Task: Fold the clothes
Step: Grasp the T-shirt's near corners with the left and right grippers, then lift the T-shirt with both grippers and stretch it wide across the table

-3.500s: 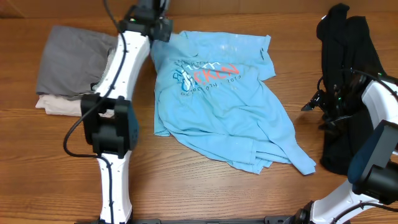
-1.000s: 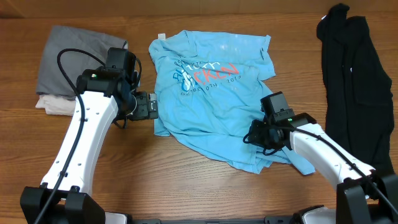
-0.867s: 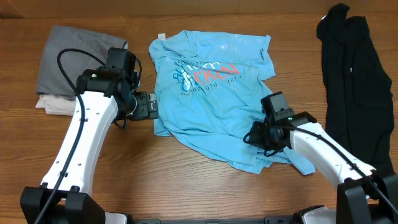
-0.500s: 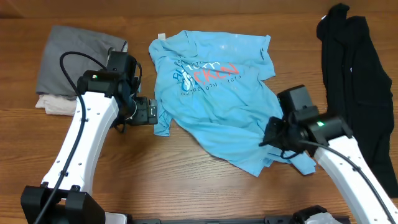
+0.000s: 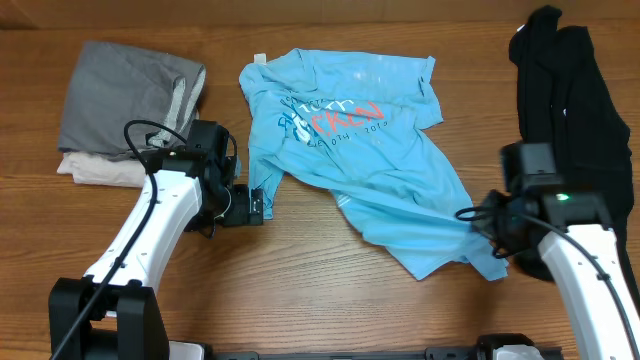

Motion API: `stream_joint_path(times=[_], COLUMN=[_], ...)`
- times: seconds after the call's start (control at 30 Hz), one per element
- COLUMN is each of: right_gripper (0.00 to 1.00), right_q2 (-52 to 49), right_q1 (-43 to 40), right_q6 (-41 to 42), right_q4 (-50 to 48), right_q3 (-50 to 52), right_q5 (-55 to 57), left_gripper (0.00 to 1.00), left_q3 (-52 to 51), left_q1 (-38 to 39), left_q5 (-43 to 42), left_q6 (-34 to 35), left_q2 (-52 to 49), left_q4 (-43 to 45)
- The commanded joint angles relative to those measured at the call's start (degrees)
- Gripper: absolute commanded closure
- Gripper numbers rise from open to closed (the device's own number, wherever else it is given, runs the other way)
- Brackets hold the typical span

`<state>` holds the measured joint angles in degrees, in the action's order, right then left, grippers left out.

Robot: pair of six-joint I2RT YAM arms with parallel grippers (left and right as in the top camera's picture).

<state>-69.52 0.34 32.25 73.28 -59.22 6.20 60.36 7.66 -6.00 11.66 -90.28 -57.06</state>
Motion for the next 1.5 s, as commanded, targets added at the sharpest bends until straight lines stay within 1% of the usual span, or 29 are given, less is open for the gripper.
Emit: stream_joint_path(times=[0.0,0.07,0.17,0.23,0.4,0.57,0.67,0.73,0.87,1.03,1.07,1.1,1.17,1.23,1.3,1.37,1.47], right_gripper=[0.96,0.96,0.96,0.96,0.96,0.96,0.96,0.96,0.96,0.96,0.96,0.96,0.96,0.96,0.96,0.96,0.96], right_q2=[0.79,0.79,0.79,0.76,0.72,0.72,0.57,0.26,-0.85,-1.4,-1.4,-1.4,-1.4,-1.38,-1.33,-1.22,-1.2], right_q1=[-7.28,-10.88,-15.85,-20.55,-27.26,-31.54,-33.68,-34.77,-35.69,-35.67,-35.67,-35.67,-35.67,-35.67,-35.74,-35.74,-35.71], right_q6=[-5.51,-7.26,-7.65,-9.68,-11.58,-13.42,-14.32,-14.47,-14.78,-15.74,-15.8,-15.8,-15.8,-15.82,-15.82,-16.04,-18.01], right_q4=[-1.31,-2.03,-2.1,-2.45,-2.8,-3.34,-3.69,-3.8,-3.98,-4.42,-4.52,-4.59,-4.81,-5.25,-5.27,-4.55,-1.16], right_q3=[-0.81,-0.81,-0.81,-0.81,-0.81,-0.81,-0.81,-0.81,-0.81,-0.81,-0.81,-0.81,-0.81,-0.83,-1.09,-2.29,-6.82], right_q5=[-2.47,-4.92,-5.7,-9.18,-12.68,-14.8,-15.54,-15.78,-16.46,-17.27,-17.29,-17.29,-17.27,-17.25,-17.25,-17.25,-17.68], left_gripper=[0.0,0.0,0.0,0.0,0.0,0.01,0.02,0.03,0.08,0.25,0.32,0.41,0.71,0.96,0.96,0.96,0.96], left_q3=[-1.11,-1.11,-1.11,-1.11,-1.11,-1.11,-1.11,-1.11,-1.11,-1.11,-1.11,-1.11,-1.11,-1.03,-0.07,2.69,8.02], left_q1=[0.04,0.13,0.66,1.66,4.72,9.51,11.63,12.26,12.26,12.26,12.26,12.26,12.24,12.24,11.87,10.47,7.76], left_q5=[-1.51,-1.51,-1.53,-1.51,-1.51,-0.83,1.38,2.51,4.13,6.93,6.97,7.04,7.06,7.52,7.89,6.64,4.7], left_q6=[0.15,0.15,0.13,0.11,-0.39,-2.73,-2.89,-2.89,-2.91,-2.91,-2.91,-2.89,-2.86,-2.45,-1.07,0.9,1.03], left_q2=[-0.2,-0.46,-0.9,-1.51,-3.17,-7.1,-10.29,-12.28,-15.47,-17.42,-17.62,-17.7,-17.73,-17.7,-17.49,-16.28,-11.74], left_q4=[1.92,2.56,3.93,5.25,7.63,10.49,12.09,12.98,13.99,14.69,14.67,14.64,14.62,14.23,12.11,7.52,0.96])
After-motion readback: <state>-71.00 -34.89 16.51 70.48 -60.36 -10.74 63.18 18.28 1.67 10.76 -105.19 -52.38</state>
